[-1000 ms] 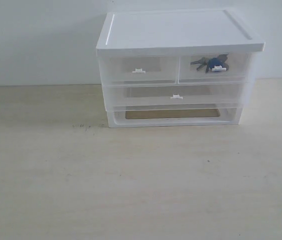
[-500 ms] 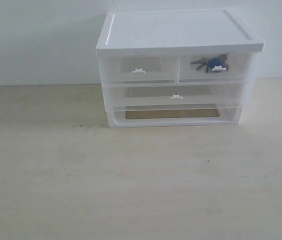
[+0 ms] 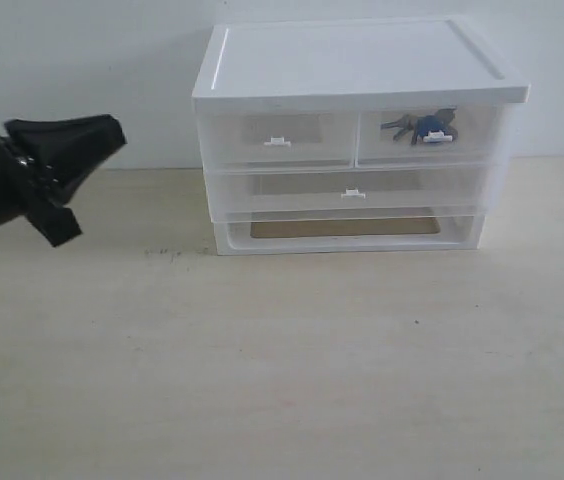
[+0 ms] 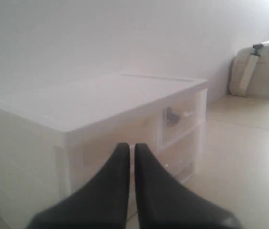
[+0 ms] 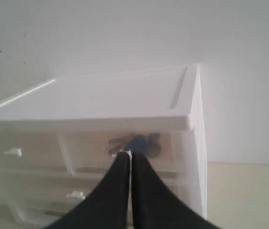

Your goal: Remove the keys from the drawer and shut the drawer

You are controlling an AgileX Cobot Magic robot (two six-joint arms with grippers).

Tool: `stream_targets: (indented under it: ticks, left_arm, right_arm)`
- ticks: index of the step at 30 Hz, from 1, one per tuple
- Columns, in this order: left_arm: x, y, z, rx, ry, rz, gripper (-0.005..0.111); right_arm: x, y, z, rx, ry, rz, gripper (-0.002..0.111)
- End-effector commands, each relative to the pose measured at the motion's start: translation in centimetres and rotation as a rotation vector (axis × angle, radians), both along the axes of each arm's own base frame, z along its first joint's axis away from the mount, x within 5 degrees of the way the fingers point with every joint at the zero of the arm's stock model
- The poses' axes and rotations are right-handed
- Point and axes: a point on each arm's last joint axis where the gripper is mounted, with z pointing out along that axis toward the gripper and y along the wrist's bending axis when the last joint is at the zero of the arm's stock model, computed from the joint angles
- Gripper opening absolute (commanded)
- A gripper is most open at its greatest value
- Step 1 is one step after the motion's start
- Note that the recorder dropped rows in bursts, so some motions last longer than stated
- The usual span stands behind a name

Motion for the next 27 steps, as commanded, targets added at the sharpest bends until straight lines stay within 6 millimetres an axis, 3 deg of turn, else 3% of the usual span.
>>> stream_targets:
  ticks: [1,9,13,18,20,21,23,27]
  left_arm:
    - [2.8,-2.7,-2.7,0.098,-0.064,-0.103,0.004]
    - [7.0,-6.3,-4.4,0.175,-0.243,-0.115,0.004]
    - [9.2,-7.4,-4.8,0.273,-0.243,-0.093,0.004]
    - [10.4,-7.6,-4.9,0.299,-0.261,-0.083,0.004]
    - [10.4,-7.6,-4.9,0.309,-0.278,-0.083,0.004]
    - [10.4,-7.6,-4.9,0.311,-0.280,-0.083,0.004]
    - [10.4,-7.6,-4.9,0.311,-0.280,-0.083,0.004]
    - [10.4,-7.6,-4.9,0.311,-0.280,-0.083,0.004]
  right_arm:
    - [2.6,0.2,-1.4,-0.028,0.059,0.073,0.000]
    - [5.8,0.2,-3.7,-0.044,0.149,0.123,0.000]
    - [7.6,0.1,-4.3,-0.038,0.172,0.145,0.000]
    - [9.2,0.4,-4.1,0.033,0.215,0.202,0.002]
    - [9.8,0.4,-4.0,0.066,0.231,0.198,0.019]
    - [10.2,0.4,-4.2,0.109,0.251,0.195,0.037]
    - [11.1,0.3,-4.5,0.197,0.298,0.189,0.056]
    - [13.5,0.6,-4.9,0.334,0.391,0.261,0.055]
